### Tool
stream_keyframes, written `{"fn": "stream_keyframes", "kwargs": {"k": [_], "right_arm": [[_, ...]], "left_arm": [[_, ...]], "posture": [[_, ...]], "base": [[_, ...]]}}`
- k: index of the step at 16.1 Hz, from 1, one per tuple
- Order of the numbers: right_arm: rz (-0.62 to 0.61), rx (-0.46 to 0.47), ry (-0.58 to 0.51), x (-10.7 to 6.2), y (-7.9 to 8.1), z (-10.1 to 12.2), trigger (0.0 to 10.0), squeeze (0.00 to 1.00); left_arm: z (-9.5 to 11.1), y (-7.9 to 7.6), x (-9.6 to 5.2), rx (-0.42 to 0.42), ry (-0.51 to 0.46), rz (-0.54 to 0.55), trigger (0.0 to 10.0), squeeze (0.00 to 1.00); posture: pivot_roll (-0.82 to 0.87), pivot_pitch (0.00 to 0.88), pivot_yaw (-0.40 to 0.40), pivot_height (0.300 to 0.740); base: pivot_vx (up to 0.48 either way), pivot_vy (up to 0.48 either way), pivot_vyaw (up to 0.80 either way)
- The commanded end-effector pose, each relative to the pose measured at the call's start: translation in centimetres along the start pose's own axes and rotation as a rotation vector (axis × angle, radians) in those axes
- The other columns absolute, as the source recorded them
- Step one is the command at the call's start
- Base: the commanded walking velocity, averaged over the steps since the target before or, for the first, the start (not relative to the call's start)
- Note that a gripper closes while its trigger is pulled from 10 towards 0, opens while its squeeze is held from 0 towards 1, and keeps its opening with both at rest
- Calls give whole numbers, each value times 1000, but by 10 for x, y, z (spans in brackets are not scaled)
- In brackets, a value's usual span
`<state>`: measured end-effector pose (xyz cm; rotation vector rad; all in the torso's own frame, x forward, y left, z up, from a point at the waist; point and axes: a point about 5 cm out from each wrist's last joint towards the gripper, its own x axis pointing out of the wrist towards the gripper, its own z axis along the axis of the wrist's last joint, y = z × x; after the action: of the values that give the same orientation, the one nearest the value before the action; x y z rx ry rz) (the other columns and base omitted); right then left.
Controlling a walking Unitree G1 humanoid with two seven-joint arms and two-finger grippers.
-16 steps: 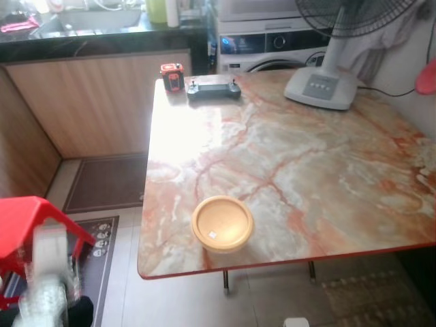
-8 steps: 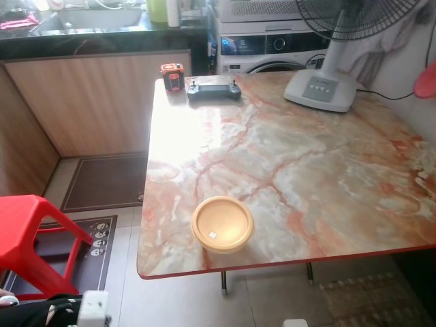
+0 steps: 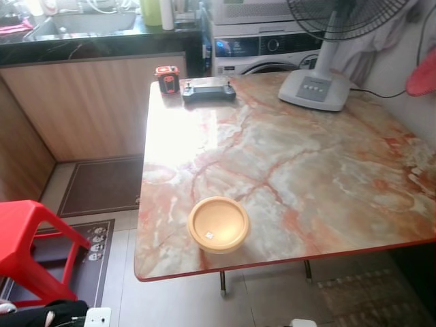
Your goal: Restocking fridge
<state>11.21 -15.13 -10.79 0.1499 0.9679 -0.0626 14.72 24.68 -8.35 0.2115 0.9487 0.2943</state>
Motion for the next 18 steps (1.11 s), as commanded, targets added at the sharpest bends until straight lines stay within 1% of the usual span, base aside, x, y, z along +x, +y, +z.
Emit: {"fn": "stream_keyframes", "kwargs": {"k": [1,3,7,8,9,13,15,17,18], "right_arm": [[7,59,-17,-3,3,-6,10000,0],[17,63,-32,-3,4,-5,10000,0],[17,70,-37,-3,4,-5,10000,0],[13,62,-121,-4,4,2,10000,0],[17,27,-156,-4,4,7,10000,0],[9,-6,-145,-4,3,7,10000,0],[-5,-82,-128,-3,3,6,10000,0],[22,-59,-197,-5,4,12,10000,0],[24,-65,-205,-5,4,13,10000,0]], "left_arm": [[-4,6,0,8,11,21,10000,0],[-4,6,0,22,17,17,10000,0],[-4,6,0,22,14,18,10000,0],[-11,8,-1,28,29,10,10000,0],[-16,8,-2,31,39,4,10000,0],[-21,1,-4,30,63,-8,10000,0],[-23,-1,-4,29,74,-14,10000,0],[-25,2,-5,26,88,-15,10000,0],[-26,3,-5,26,90,-14,10000,0]], "posture": [[51,0,23,740],[49,0,25,740],[49,0,25,740],[36,0,24,740],[32,0,22,740],[35,0,12,740],[40,0,11,740],[44,0,10,740],[40,0,7,740]], "base": [[0,0,0],[0,0,0],[0,0,0],[0,0,0],[0,0,0],[0,0,0],[0,0,0],[0,0,0],[0,0,0]]}}
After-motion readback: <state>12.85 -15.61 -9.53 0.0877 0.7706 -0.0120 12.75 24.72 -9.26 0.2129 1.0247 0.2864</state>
